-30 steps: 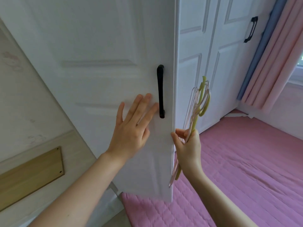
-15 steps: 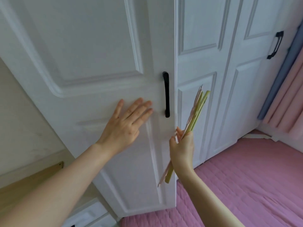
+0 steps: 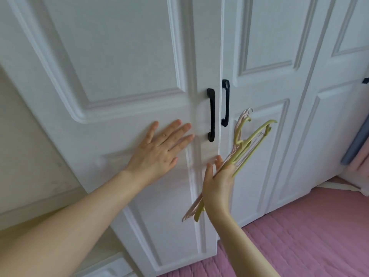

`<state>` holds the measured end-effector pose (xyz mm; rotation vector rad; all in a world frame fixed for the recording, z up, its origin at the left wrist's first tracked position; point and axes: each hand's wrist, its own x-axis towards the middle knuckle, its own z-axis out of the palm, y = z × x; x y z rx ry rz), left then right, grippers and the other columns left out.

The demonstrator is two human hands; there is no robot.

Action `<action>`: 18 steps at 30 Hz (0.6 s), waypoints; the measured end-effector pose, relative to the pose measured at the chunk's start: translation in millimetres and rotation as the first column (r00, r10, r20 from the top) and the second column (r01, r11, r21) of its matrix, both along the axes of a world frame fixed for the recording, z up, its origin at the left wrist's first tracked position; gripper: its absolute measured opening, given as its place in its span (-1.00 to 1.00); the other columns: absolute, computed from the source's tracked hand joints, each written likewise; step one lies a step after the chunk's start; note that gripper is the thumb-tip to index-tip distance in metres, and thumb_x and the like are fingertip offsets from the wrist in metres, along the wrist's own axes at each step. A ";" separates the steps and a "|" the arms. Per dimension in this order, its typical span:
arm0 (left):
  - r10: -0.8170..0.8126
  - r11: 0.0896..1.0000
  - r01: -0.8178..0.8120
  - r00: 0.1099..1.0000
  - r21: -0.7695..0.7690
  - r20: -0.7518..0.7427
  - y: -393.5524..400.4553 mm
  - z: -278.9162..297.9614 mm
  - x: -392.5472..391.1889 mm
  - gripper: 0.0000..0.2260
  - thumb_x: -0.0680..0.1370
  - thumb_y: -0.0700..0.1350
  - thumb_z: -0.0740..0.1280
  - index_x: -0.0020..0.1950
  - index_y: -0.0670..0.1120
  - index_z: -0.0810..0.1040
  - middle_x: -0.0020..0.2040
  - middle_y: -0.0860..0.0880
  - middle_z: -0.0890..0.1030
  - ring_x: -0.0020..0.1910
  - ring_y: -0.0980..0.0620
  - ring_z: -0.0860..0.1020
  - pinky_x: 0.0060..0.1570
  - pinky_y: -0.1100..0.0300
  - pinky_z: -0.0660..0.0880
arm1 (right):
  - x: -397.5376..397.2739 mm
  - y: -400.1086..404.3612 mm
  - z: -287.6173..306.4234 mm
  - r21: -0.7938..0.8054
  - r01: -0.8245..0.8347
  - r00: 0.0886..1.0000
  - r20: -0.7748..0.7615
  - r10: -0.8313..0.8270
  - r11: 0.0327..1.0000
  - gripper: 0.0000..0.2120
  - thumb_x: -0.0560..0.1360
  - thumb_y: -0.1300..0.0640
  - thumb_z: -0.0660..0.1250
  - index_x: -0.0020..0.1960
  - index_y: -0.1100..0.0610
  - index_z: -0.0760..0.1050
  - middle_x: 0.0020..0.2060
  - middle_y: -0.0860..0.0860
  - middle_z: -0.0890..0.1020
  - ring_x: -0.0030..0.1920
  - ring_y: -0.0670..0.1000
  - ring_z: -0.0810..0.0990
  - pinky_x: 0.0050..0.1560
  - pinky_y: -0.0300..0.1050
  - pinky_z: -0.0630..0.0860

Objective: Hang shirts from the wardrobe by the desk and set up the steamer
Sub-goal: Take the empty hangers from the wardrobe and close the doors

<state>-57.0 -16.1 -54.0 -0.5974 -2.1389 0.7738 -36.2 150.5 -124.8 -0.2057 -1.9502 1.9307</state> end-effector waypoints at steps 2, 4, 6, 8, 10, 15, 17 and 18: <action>0.020 1.000 -0.020 1.000 -0.001 0.008 -0.9 -1.9 -4.4 -0.37 0.55 0.06 0.25 0.58 0.04 0.09 0.59 -0.02 0.05 0.56 -0.04 0.00 0.45 -0.21 -0.12 | -7.8 -3.7 -1.8 -0.011 -0.022 1.000 0.008 0.023 1.000 -0.88 0.61 0.15 0.18 -0.01 0.03 0.23 0.03 -0.17 0.43 0.04 -0.15 0.44 0.03 -0.18 0.38; 0.043 0.999 -0.043 0.999 -0.005 -0.002 -2.5 -6.5 -8.6 -0.35 0.54 0.07 0.25 0.58 0.04 0.08 0.59 -0.02 0.04 0.56 -0.04 -0.01 0.45 -0.21 -0.16 | -12.1 -9.5 -5.5 -0.004 -0.025 1.000 0.012 0.025 1.000 -0.91 0.61 0.18 0.16 0.05 0.12 0.24 0.14 -0.16 0.47 0.11 -0.16 0.45 0.04 -0.16 0.38; 0.062 0.998 -0.062 0.998 -0.009 -0.012 -3.7 -8.9 -13.2 -0.34 0.54 0.07 0.26 0.58 0.05 0.07 0.59 -0.01 0.03 0.56 -0.04 -0.02 0.45 -0.20 -0.22 | -14.9 -15.7 -7.2 0.030 -0.022 1.000 0.002 0.022 0.999 -0.89 0.61 0.20 0.14 0.10 0.19 0.24 0.24 -0.11 0.48 0.12 -0.19 0.43 0.04 -0.17 0.37; 0.071 0.997 -0.071 0.997 -0.005 -0.017 -4.8 -8.7 -18.3 -0.33 0.53 0.06 0.27 0.58 0.05 0.06 0.59 -0.01 0.02 0.56 -0.04 -0.02 0.45 -0.20 -0.23 | -18.4 -20.7 -4.8 0.043 -0.028 1.000 0.011 0.027 0.999 -0.90 0.61 0.21 0.12 0.10 0.19 0.24 0.28 -0.09 0.46 0.11 -0.18 0.41 0.04 -0.21 0.32; 0.071 0.997 -0.071 0.997 0.004 -0.017 -6.1 -8.4 -22.2 -0.32 0.52 0.04 0.28 0.58 0.05 0.06 0.59 -0.02 0.03 0.56 -0.05 -0.01 0.45 -0.20 -0.23 | -21.9 -23.4 -1.3 0.032 -0.027 0.999 0.031 0.026 0.999 -0.92 0.62 0.22 0.11 0.10 0.18 0.23 0.29 -0.11 0.45 0.13 -0.15 0.41 0.05 -0.23 0.29; 0.040 0.999 -0.040 0.999 0.010 -0.033 -6.9 -9.6 -28.3 -0.33 0.52 0.02 0.28 0.58 0.03 0.08 0.59 -0.05 0.06 0.56 -0.09 0.04 0.45 -0.22 -0.12 | -30.1 -25.1 -2.6 0.059 -0.007 1.000 0.008 0.006 0.998 -0.89 0.61 0.22 0.11 0.12 0.20 0.23 0.33 -0.08 0.46 0.26 -0.10 0.43 0.05 -0.21 0.29; 0.052 0.999 -0.051 0.998 0.016 -0.029 -7.2 -10.2 -30.0 -0.34 0.52 0.01 0.28 0.57 0.04 0.09 0.59 -0.05 0.05 0.56 -0.10 0.04 0.44 -0.23 -0.10 | -32.8 -25.5 -5.5 0.078 -0.003 1.000 0.012 0.002 0.997 -0.89 0.61 0.21 0.11 0.11 0.21 0.23 0.33 -0.09 0.47 0.25 -0.06 0.45 0.04 -0.13 0.37; 0.063 0.998 -0.063 0.998 0.011 -0.029 -7.5 -11.2 -30.4 -0.34 0.52 0.02 0.27 0.57 0.04 0.09 0.59 -0.04 0.04 0.56 -0.10 0.03 0.44 -0.23 -0.10 | -34.0 -26.1 -7.7 0.087 -0.004 1.000 0.020 0.002 0.996 -0.89 0.61 0.20 0.10 0.11 0.20 0.23 0.32 -0.09 0.48 0.24 -0.02 0.48 0.05 -0.07 0.43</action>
